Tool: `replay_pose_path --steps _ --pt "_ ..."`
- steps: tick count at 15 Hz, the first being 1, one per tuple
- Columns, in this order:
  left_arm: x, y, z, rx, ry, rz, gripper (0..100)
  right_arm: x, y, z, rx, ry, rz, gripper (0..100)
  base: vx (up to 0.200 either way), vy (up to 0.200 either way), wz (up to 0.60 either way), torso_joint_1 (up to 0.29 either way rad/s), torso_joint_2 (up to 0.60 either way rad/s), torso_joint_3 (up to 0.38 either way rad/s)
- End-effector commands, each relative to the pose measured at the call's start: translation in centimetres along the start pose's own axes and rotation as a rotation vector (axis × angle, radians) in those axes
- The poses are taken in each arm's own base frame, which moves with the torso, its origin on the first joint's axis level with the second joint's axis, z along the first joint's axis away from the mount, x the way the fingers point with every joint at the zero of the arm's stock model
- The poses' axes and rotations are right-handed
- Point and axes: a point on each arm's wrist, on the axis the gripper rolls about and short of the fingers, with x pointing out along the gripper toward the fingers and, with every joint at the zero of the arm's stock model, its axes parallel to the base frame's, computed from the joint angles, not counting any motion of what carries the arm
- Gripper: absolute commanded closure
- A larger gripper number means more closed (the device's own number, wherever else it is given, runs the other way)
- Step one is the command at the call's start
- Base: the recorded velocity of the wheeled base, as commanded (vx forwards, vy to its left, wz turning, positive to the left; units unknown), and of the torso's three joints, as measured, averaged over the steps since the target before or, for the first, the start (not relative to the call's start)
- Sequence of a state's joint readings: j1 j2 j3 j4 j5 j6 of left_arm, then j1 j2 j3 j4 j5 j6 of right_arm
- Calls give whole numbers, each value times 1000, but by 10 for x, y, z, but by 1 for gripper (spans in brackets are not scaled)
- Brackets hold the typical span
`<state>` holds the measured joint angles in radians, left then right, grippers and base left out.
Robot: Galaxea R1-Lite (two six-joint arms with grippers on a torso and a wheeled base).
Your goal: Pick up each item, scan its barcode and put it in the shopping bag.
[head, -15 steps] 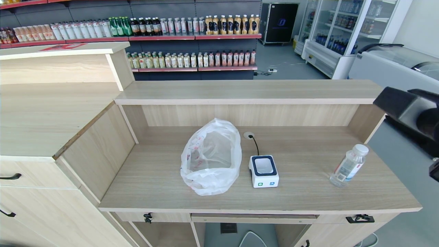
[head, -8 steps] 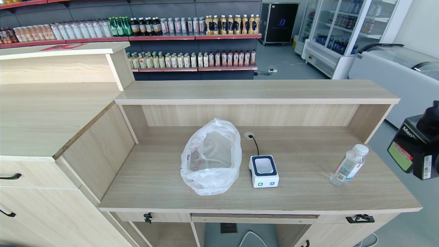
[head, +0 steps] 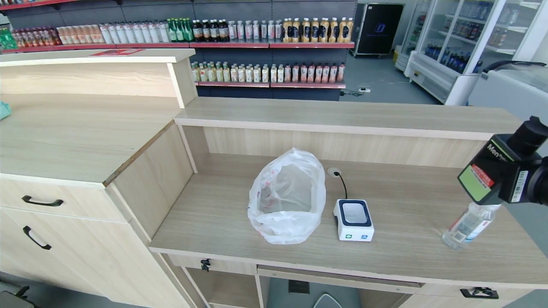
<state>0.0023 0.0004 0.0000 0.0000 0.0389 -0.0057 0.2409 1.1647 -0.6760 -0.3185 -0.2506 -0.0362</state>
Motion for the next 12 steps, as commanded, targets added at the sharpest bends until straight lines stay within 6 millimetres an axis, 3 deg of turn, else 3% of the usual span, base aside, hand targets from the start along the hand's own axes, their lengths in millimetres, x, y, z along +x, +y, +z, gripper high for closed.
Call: replay_pose_path --steps 1,4,6,10,12 --pt "0 0 0 0 0 2 0 13 2 7 39 3 38 100 0 0 600 7 7 2" --pt "0 0 0 0 0 2 0 51 -3 13 213 50 71 100 0 0 600 5 -1 1" --pt "0 0 0 0 0 2 0 77 -23 -7 273 144 115 100 0 0 0 0 0 0" --pt "0 0 0 0 0 2 0 88 -60 -43 361 233 182 100 0 0 0 0 0 0" --pt "0 0 0 0 0 0 0 93 -82 -61 503 251 192 100 0 0 0 0 0 0"
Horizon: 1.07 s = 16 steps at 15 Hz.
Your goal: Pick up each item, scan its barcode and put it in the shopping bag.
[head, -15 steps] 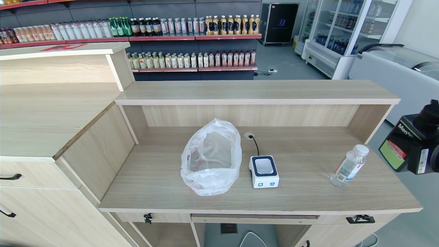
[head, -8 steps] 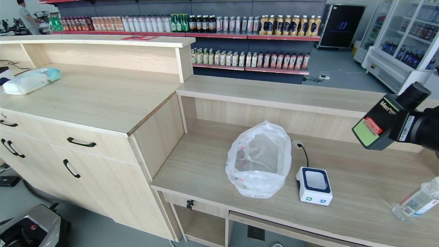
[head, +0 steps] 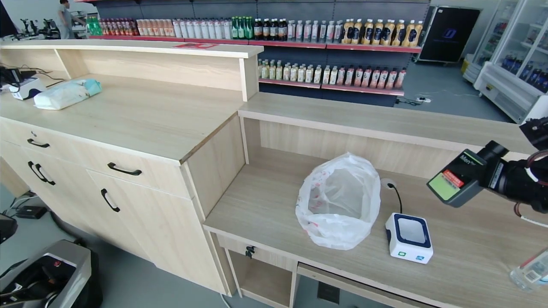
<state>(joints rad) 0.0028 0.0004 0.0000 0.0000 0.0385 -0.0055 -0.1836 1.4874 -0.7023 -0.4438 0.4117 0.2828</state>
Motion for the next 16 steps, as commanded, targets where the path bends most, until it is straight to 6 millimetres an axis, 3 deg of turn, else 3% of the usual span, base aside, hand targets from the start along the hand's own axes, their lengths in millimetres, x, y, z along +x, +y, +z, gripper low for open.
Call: replay_pose_path --steps 1,4,9,16 --pt "0 0 0 -1 0 0 0 8 -33 -11 115 49 -26 100 0 0 0 0 0 0" --pt "0 0 0 -1 0 2 0 16 -58 -16 175 84 49 100 0 0 0 0 0 0" --pt "0 0 0 -1 0 0 0 52 -86 -35 178 109 139 100 0 0 0 0 0 0" --pt "0 0 0 -1 0 0 0 74 -104 -60 155 179 168 100 0 0 0 0 0 0"
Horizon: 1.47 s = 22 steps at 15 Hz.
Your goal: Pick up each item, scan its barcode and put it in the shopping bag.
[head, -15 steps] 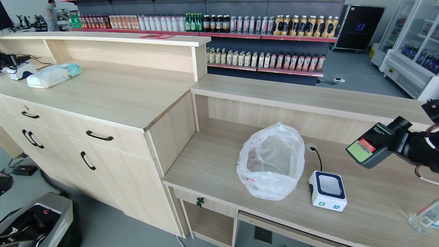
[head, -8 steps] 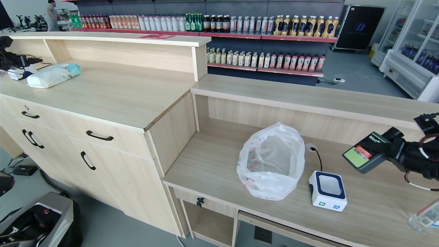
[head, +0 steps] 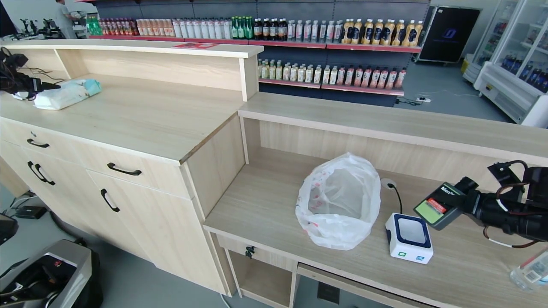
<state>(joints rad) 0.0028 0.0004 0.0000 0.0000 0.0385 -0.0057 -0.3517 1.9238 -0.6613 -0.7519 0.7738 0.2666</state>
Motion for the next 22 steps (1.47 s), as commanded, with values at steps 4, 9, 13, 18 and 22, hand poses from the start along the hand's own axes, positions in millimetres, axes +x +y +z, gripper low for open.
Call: replay_pose_path --steps 4,9,13,18,22 --pt "0 0 0 0 0 2 0 10 -14 -12 39 45 -6 100 0 0 0 0 0 0" --pt "0 0 0 0 0 2 0 21 -22 -14 24 36 4 100 0 0 0 0 0 0" --pt "0 0 0 0 0 2 0 35 -19 -16 5 52 34 100 0 0 0 0 0 0" --pt "0 0 0 0 0 2 0 45 -21 -18 -17 43 50 100 0 0 0 0 0 0" --pt "0 0 0 0 0 0 0 45 -24 -18 -16 40 45 100 0 0 0 0 0 0"
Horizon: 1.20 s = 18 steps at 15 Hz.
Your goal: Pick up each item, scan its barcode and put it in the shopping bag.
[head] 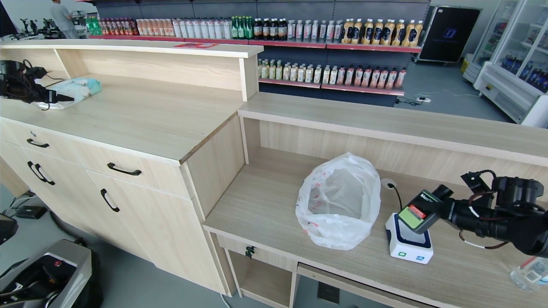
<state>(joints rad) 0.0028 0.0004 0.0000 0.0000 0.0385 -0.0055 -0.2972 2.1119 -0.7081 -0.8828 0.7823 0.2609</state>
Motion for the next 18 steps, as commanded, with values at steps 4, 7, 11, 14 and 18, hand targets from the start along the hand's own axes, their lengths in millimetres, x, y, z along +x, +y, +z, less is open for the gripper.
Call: replay_pose_path --steps 4,7,11,14,18 --pt "0 0 0 -1 0 2 0 2 -1 2 -4 -3 3 100 0 0 0 0 0 0" --pt "0 0 0 -1 0 0 0 1 0 1 -2 -1 1 100 0 0 0 0 0 0" --pt "0 0 0 -1 0 2 0 -25 34 32 -277 -86 -60 100 0 0 0 0 0 0" --pt "0 0 0 -1 0 0 0 -76 71 35 -652 -92 -273 100 0 0 0 0 0 0" --pt "0 0 0 -1 0 0 0 -126 74 26 -878 -55 -436 100 0 0 0 0 0 0"
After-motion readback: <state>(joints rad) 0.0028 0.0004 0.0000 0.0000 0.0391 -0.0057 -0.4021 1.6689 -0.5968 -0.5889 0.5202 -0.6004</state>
